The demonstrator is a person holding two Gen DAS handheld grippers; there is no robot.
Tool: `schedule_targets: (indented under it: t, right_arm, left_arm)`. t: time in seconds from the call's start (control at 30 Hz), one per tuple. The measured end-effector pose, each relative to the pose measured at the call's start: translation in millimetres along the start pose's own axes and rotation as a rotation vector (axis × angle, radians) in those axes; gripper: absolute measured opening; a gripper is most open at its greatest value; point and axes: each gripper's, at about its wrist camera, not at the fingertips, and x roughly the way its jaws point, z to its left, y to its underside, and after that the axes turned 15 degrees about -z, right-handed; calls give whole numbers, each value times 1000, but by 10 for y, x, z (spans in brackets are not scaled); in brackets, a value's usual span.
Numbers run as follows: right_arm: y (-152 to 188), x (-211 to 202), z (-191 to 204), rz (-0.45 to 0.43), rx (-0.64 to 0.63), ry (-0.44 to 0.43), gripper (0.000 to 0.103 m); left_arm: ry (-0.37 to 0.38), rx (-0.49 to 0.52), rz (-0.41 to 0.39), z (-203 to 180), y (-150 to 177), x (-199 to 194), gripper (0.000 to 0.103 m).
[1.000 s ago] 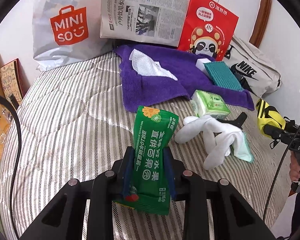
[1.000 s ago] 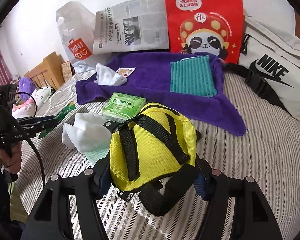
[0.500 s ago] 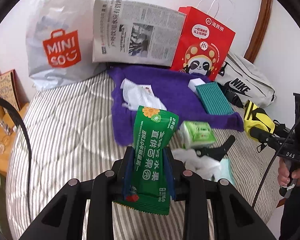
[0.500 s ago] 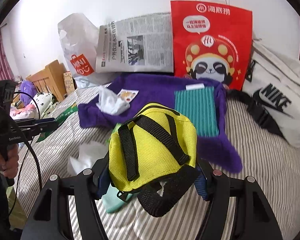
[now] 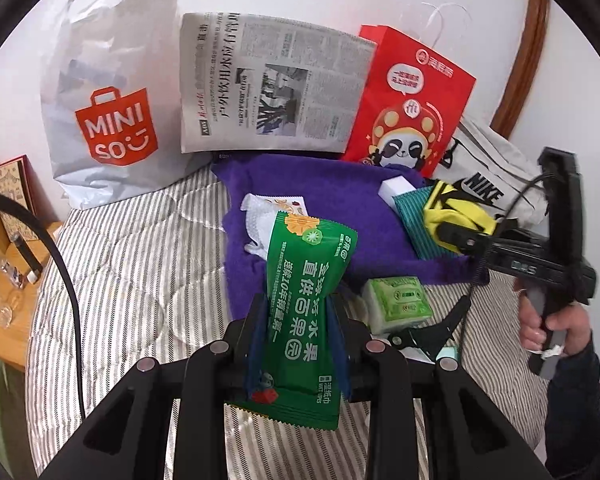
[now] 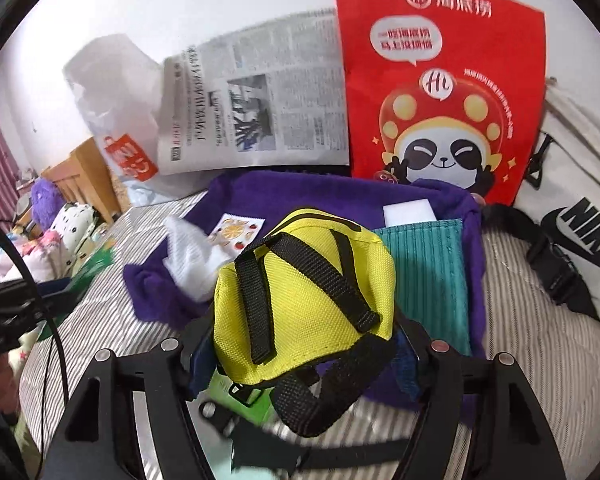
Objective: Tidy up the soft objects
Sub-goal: 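Carry the yellow bag onto the purple towel and release it with the right tool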
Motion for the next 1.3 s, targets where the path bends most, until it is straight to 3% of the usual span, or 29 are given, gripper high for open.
schedule_targets:
  t: [0.47, 0.73, 1.03, 1.3]
  right_arm:
    - [138, 718, 191, 123, -67, 223, 73]
    - [171, 898, 309, 141, -94, 268, 80]
    - [170, 1003, 345, 203, -80, 204, 93]
    - [63, 1120, 352, 217, -15, 176, 98]
  left_arm:
    - [37, -51, 9, 307, 23, 193, 28]
    - [66, -69, 4, 393, 47, 234, 28]
    - [95, -71, 8, 420, 94, 223, 28]
    - [96, -84, 7, 466, 132, 161, 28]
